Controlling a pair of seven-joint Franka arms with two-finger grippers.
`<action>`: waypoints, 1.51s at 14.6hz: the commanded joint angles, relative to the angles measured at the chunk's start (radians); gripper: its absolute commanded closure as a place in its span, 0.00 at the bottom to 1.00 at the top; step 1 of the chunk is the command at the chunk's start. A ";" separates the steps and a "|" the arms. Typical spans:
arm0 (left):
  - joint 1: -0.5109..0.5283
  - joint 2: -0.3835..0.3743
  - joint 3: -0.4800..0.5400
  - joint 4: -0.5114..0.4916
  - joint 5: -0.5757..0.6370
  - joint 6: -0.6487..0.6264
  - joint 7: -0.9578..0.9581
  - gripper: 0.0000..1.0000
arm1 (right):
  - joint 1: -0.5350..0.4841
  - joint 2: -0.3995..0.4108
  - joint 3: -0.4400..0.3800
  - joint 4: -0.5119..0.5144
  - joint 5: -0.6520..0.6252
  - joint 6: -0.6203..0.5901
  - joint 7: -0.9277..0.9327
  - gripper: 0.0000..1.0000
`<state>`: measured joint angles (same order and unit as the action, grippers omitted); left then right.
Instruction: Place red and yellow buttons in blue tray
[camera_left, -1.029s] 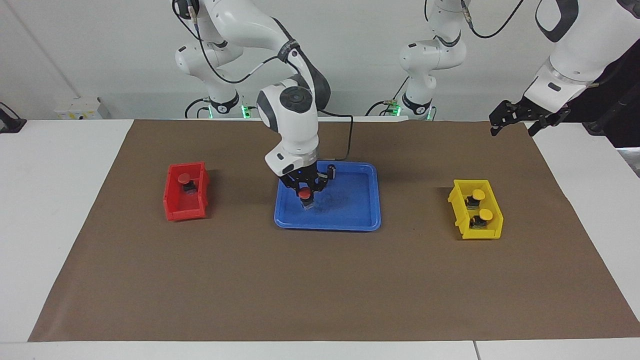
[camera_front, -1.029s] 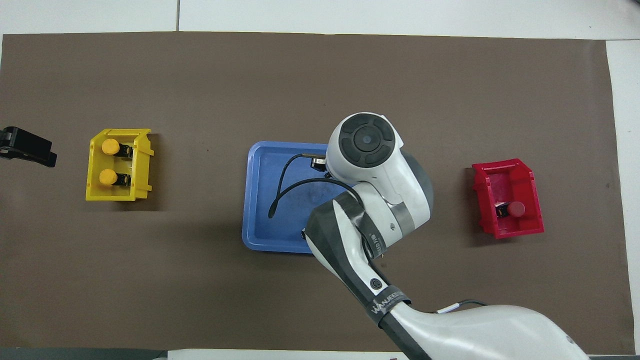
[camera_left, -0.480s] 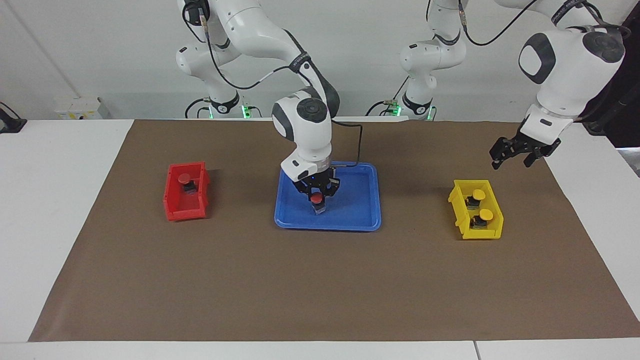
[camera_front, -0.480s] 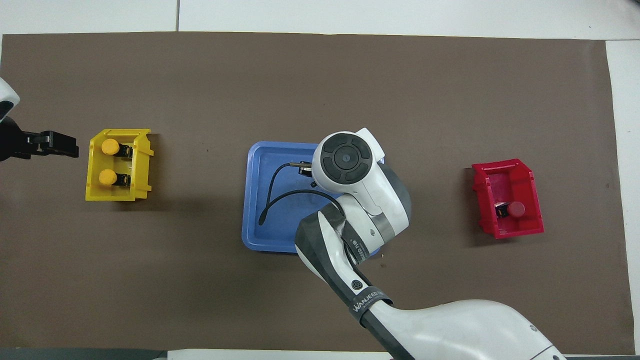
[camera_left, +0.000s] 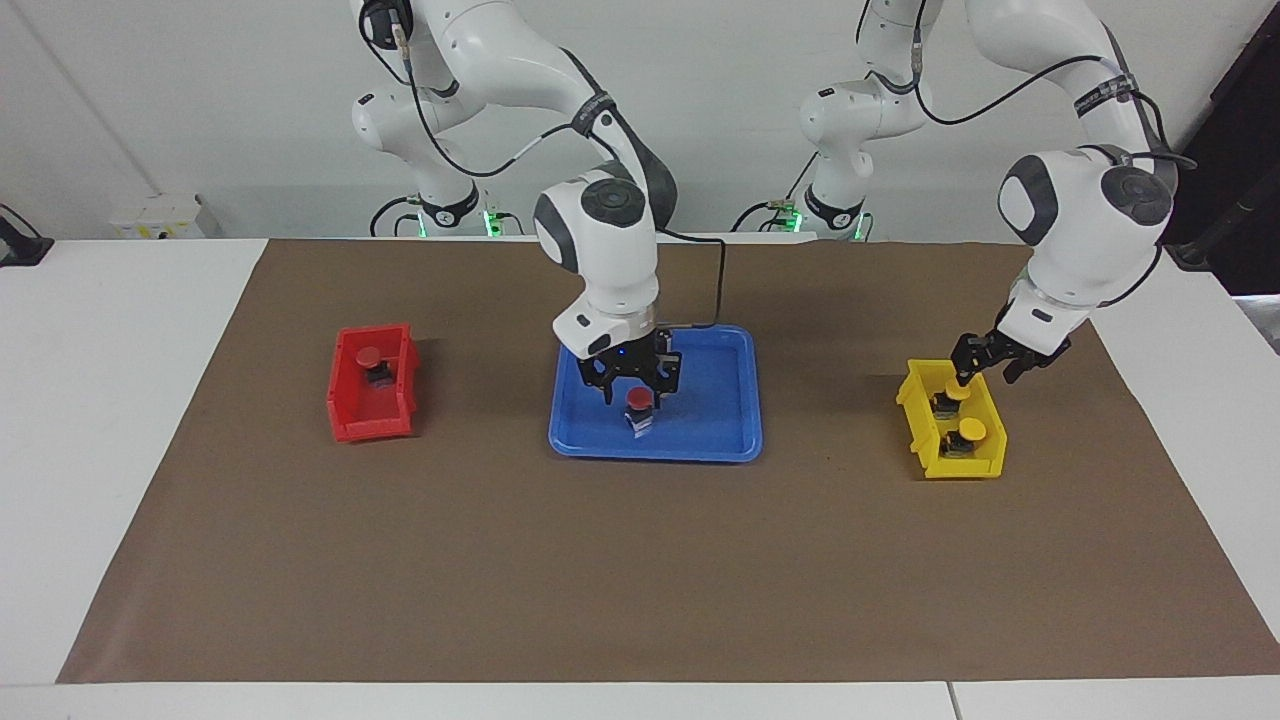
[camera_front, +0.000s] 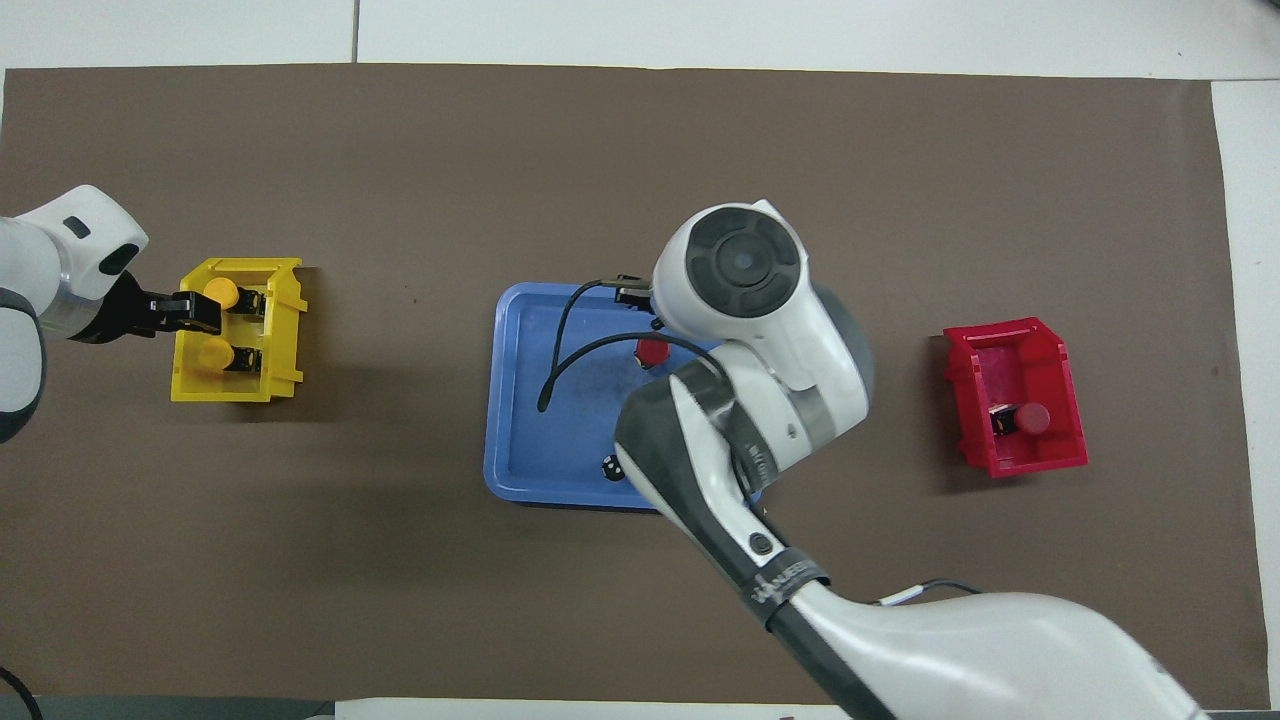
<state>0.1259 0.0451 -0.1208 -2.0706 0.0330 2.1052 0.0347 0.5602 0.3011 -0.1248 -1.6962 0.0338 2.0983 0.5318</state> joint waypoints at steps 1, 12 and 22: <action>0.012 -0.034 -0.003 -0.072 -0.004 0.030 -0.009 0.28 | -0.223 -0.265 0.013 -0.239 0.023 -0.081 -0.340 0.25; 0.000 -0.021 -0.005 -0.140 -0.005 0.134 -0.012 0.34 | -0.559 -0.461 0.011 -0.657 0.061 0.106 -0.799 0.35; -0.003 0.024 -0.006 -0.033 -0.007 0.057 -0.013 0.97 | -0.560 -0.418 0.010 -0.755 0.061 0.256 -0.854 0.40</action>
<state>0.1261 0.0556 -0.1246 -2.1744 0.0325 2.2364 0.0335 0.0196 -0.1079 -0.1271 -2.4234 0.0730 2.3302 -0.2808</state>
